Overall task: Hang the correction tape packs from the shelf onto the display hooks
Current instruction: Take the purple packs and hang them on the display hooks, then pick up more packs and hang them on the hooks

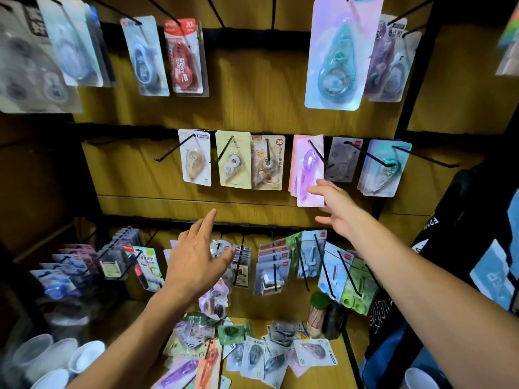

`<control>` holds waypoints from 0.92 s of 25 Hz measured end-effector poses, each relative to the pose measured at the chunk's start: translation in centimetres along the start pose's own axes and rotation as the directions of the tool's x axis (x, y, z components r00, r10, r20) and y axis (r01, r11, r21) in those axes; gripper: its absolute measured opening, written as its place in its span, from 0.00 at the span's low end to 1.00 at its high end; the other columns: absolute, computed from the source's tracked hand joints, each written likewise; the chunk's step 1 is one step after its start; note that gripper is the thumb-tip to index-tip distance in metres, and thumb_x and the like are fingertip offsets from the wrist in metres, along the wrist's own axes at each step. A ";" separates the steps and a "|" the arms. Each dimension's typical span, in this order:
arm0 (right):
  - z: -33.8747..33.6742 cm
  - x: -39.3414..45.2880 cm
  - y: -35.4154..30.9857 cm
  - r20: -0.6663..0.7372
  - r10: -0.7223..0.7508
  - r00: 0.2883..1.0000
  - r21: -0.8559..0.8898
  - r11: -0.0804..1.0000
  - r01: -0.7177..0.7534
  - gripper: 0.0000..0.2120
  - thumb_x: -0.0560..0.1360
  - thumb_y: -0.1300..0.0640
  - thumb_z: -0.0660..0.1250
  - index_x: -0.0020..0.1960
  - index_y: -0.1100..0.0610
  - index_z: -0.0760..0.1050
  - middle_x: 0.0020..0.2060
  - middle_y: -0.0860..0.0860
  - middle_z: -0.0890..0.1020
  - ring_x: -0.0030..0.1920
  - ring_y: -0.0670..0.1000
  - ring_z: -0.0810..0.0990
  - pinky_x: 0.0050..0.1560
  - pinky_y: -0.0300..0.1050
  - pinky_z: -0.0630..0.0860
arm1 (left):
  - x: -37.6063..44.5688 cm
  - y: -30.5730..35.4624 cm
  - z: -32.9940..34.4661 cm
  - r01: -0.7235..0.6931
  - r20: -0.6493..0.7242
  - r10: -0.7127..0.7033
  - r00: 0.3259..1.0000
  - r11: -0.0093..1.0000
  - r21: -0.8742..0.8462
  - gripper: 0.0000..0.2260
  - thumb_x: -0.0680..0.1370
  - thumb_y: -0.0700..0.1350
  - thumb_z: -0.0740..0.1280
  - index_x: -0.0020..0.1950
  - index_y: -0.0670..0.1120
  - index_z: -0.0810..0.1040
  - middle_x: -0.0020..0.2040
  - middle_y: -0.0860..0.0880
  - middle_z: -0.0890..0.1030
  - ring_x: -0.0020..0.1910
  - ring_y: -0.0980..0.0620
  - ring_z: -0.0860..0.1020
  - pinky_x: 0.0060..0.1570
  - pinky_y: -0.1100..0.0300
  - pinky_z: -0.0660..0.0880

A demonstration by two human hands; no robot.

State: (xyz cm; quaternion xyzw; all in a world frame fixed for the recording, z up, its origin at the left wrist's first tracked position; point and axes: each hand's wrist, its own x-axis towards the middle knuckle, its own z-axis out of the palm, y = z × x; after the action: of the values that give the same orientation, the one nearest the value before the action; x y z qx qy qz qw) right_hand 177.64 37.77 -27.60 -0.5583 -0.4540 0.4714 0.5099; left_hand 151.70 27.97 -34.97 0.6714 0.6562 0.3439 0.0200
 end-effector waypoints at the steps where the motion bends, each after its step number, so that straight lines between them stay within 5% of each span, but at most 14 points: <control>1: -0.4 -0.4 1.1 -0.021 -0.028 0.999 -0.106 0.994 0.026 0.27 0.75 0.53 0.70 0.73 0.45 0.67 0.76 0.51 0.64 0.74 0.56 0.63 0.67 0.58 0.68 | -0.3 -0.1 0.1 0.014 0.012 -0.013 1.000 1.000 -0.006 0.39 0.76 0.60 0.66 0.80 0.53 0.50 0.76 0.47 0.65 0.71 0.43 0.65 0.65 0.47 0.69; 3: -1.5 -1.9 4.1 -0.021 -0.120 0.993 -0.498 0.862 0.093 0.33 0.75 0.44 0.69 0.76 0.43 0.61 0.79 0.50 0.57 0.77 0.56 0.58 0.72 0.57 0.62 | -1.1 -0.1 0.4 0.045 0.031 -0.044 0.999 0.999 -0.028 0.38 0.76 0.60 0.66 0.80 0.53 0.50 0.75 0.46 0.66 0.71 0.42 0.65 0.65 0.46 0.69; 5: -2.6 -4.3 7.8 0.067 -0.174 0.983 -0.838 0.525 0.150 0.40 0.73 0.35 0.66 0.79 0.43 0.52 0.80 0.48 0.48 0.79 0.56 0.50 0.75 0.58 0.56 | -1.6 -0.3 0.8 0.083 0.032 -0.081 0.996 0.993 -0.085 0.38 0.76 0.60 0.67 0.80 0.52 0.52 0.75 0.44 0.66 0.72 0.41 0.65 0.66 0.45 0.69; 7: -3.3 -7.3 11.5 0.169 -0.185 0.968 -0.940 0.265 0.215 0.46 0.71 0.28 0.62 0.80 0.42 0.45 0.80 0.47 0.44 0.79 0.57 0.45 0.75 0.59 0.54 | -2.2 -0.7 1.4 0.128 0.041 -0.123 0.992 0.974 -0.187 0.38 0.75 0.59 0.69 0.79 0.52 0.54 0.75 0.45 0.67 0.72 0.41 0.67 0.67 0.45 0.68; 10: -4.0 -11.9 16.7 0.294 -0.122 0.948 -0.948 0.089 0.306 0.49 0.69 0.23 0.57 0.79 0.42 0.38 0.80 0.48 0.39 0.79 0.57 0.41 0.76 0.58 0.50 | -3.8 -1.5 2.8 0.200 0.060 -0.190 0.980 0.927 -0.317 0.40 0.72 0.61 0.69 0.79 0.51 0.57 0.76 0.47 0.67 0.73 0.43 0.67 0.69 0.44 0.67; 14: -3.9 -16.2 23.1 0.426 -0.006 0.905 -0.905 0.004 0.426 0.53 0.61 0.20 0.44 0.79 0.43 0.37 0.80 0.48 0.38 0.79 0.57 0.40 0.76 0.59 0.48 | -7.1 -3.8 5.7 0.385 0.036 -0.404 0.914 0.838 -0.386 0.40 0.72 0.62 0.67 0.79 0.50 0.56 0.76 0.45 0.65 0.74 0.41 0.63 0.72 0.43 0.63; 17: -2.8 -16.5 27.9 0.442 0.120 0.889 -0.896 0.013 0.444 0.56 0.56 0.20 0.42 0.80 0.43 0.38 0.80 0.49 0.40 0.79 0.58 0.41 0.75 0.60 0.50 | -11.0 -6.2 9.4 0.524 0.107 -0.514 0.851 0.823 -0.218 0.38 0.75 0.60 0.67 0.79 0.49 0.54 0.77 0.43 0.63 0.73 0.37 0.62 0.71 0.43 0.63; 23: 0.2 -12.9 36.1 0.355 0.366 0.860 -0.931 0.057 0.360 0.53 0.66 0.23 0.60 0.80 0.43 0.39 0.80 0.49 0.41 0.79 0.59 0.41 0.75 0.62 0.51 | -17.2 -10.7 17.9 0.532 0.331 -0.554 0.764 0.831 0.162 0.42 0.74 0.66 0.63 0.80 0.52 0.48 0.79 0.44 0.55 0.76 0.39 0.56 0.71 0.42 0.59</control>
State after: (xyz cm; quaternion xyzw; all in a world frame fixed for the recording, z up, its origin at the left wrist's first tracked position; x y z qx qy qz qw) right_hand 176.51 22.64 -62.81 -0.6045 -0.7648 0.1561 -0.1591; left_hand 152.88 21.70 -61.20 0.5049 0.8164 0.1734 0.2200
